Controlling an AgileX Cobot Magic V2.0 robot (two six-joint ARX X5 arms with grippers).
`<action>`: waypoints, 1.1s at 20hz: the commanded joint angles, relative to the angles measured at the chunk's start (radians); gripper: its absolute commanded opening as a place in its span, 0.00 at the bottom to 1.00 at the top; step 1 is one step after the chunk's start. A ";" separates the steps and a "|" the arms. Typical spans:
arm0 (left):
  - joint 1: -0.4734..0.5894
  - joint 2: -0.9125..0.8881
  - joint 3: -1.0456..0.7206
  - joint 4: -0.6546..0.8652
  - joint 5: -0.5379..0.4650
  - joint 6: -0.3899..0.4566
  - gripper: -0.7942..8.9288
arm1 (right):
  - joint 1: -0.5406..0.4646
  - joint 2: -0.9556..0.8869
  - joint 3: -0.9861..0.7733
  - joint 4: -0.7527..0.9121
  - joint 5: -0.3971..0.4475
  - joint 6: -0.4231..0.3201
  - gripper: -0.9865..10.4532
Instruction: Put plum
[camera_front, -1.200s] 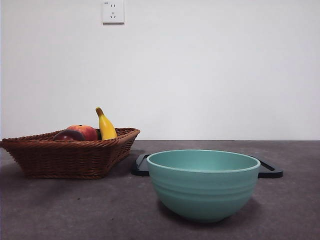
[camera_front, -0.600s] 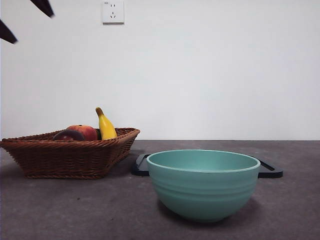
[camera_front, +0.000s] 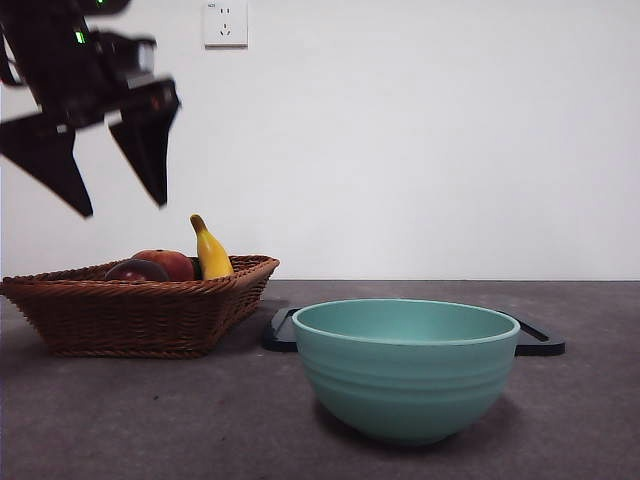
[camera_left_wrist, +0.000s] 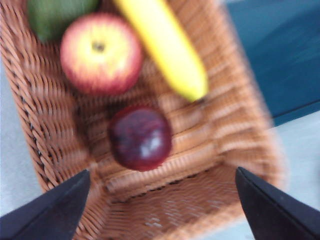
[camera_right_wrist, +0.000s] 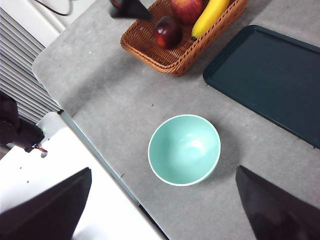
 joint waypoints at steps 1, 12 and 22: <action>-0.005 0.059 0.023 0.033 -0.015 0.025 0.56 | 0.003 0.008 0.017 0.008 0.001 0.011 0.49; -0.005 0.226 0.023 0.116 -0.021 0.037 0.56 | 0.003 0.008 0.017 0.008 0.001 0.011 0.49; -0.005 0.251 0.032 0.113 -0.021 0.036 0.32 | 0.003 0.007 0.017 0.008 0.001 0.011 0.49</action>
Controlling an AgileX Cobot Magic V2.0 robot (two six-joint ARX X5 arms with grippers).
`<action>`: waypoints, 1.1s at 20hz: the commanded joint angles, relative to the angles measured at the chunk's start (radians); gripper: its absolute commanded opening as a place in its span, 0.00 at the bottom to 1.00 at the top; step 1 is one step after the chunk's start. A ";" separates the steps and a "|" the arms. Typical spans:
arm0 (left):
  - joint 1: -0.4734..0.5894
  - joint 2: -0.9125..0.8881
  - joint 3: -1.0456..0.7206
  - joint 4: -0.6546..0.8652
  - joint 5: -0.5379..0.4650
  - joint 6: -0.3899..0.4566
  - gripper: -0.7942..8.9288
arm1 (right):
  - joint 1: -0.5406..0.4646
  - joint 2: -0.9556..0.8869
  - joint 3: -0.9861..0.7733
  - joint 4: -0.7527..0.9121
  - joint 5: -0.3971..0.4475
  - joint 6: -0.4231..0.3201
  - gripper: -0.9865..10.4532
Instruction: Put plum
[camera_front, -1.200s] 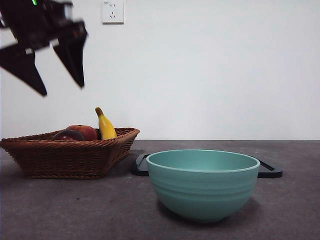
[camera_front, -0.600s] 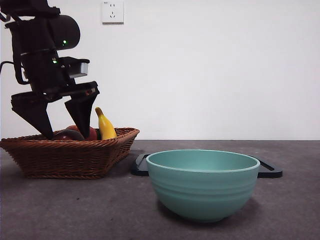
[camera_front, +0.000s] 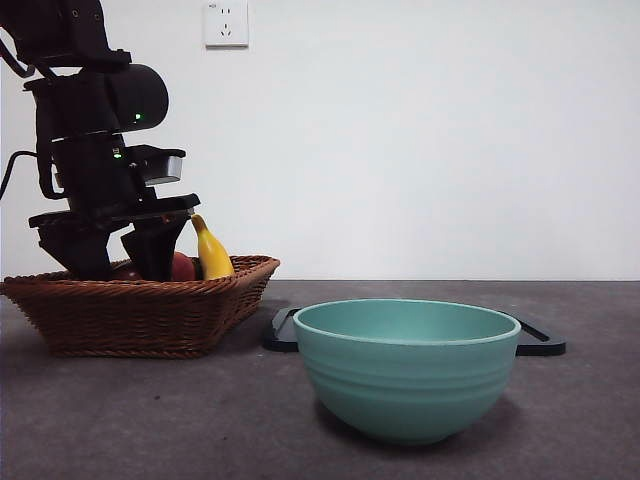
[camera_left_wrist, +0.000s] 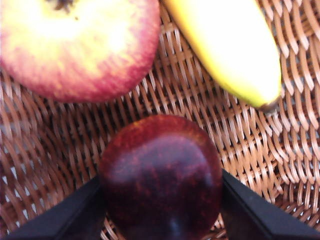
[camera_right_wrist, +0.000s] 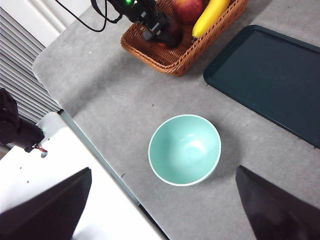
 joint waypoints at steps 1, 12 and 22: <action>-0.005 0.005 0.030 -0.002 -0.002 0.012 0.32 | 0.003 0.007 0.017 0.008 0.001 0.011 0.49; -0.159 -0.433 0.031 -0.100 0.220 -0.003 0.32 | 0.003 0.007 0.017 0.008 0.002 0.011 0.49; -0.507 -0.369 0.031 -0.125 0.220 0.040 0.32 | 0.003 0.007 0.017 0.009 0.005 0.011 0.49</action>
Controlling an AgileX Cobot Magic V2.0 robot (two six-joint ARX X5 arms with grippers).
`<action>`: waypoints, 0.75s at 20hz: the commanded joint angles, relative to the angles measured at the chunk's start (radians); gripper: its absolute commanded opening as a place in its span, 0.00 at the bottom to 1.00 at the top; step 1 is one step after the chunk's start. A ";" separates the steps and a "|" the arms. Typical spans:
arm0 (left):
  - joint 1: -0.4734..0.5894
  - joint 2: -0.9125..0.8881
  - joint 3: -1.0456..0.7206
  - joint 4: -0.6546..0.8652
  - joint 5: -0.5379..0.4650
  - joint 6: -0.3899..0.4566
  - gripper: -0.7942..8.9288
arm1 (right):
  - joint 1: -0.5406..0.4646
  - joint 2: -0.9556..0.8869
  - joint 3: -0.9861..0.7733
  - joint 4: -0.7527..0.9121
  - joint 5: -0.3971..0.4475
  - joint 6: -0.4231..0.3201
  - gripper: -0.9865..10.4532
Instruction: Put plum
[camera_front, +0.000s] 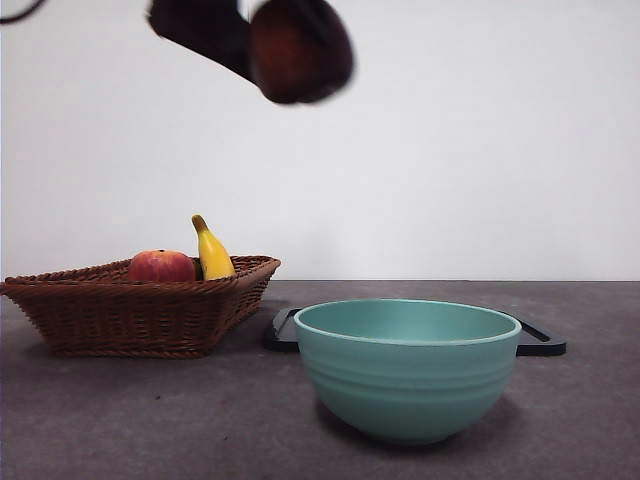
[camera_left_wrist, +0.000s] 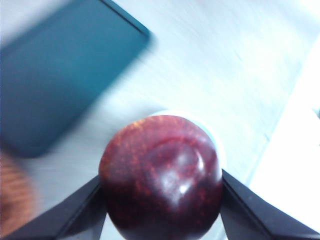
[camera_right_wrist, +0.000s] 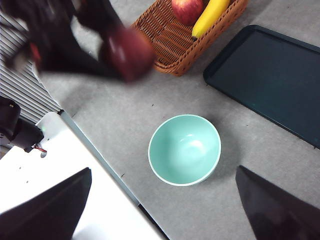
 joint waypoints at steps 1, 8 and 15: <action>-0.038 0.070 0.019 0.008 0.002 0.039 0.32 | 0.003 0.007 0.017 0.008 0.003 0.011 0.49; -0.117 0.287 0.019 0.050 -0.012 0.053 0.32 | 0.003 0.007 0.017 0.008 0.002 0.011 0.49; -0.170 0.420 0.019 0.077 -0.140 0.120 0.32 | 0.003 0.007 0.017 0.008 0.002 0.011 0.49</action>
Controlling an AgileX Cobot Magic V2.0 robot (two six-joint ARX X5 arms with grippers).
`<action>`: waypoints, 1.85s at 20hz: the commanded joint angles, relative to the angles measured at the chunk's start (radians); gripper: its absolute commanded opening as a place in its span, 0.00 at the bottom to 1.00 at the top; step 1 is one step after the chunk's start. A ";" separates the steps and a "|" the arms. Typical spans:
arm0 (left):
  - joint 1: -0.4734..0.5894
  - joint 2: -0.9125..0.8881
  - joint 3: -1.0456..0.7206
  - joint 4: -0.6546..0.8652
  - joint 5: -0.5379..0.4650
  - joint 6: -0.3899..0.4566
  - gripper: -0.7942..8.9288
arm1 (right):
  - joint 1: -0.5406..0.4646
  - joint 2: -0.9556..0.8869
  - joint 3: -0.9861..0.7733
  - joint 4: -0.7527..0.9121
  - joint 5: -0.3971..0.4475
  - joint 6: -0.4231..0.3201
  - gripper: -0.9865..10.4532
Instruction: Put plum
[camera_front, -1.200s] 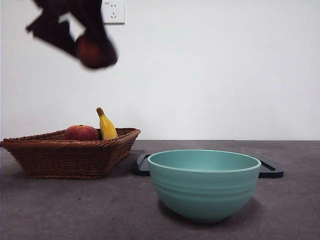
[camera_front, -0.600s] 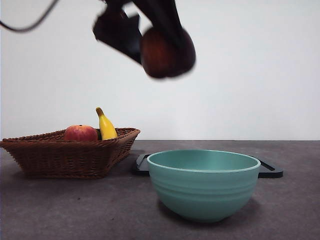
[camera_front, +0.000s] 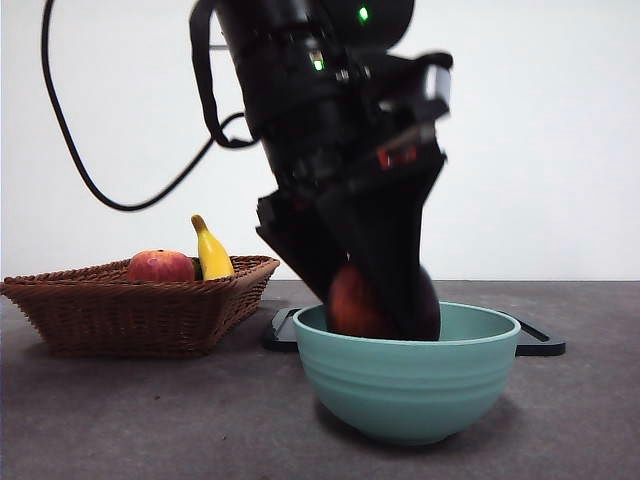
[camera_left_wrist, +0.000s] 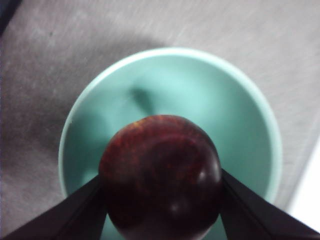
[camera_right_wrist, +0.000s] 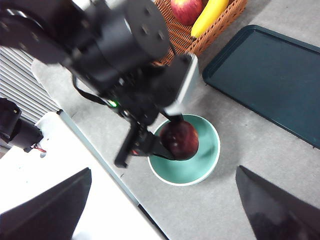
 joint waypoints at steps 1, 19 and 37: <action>-0.020 0.050 0.019 0.026 -0.008 0.035 0.32 | 0.003 0.007 0.017 0.008 0.000 0.011 0.49; -0.037 0.068 0.073 -0.010 -0.013 0.045 0.48 | 0.003 0.007 0.017 0.008 0.001 0.010 0.49; 0.390 -0.638 0.166 -0.145 0.025 -0.052 0.48 | 0.003 0.007 0.017 0.008 0.020 0.010 0.49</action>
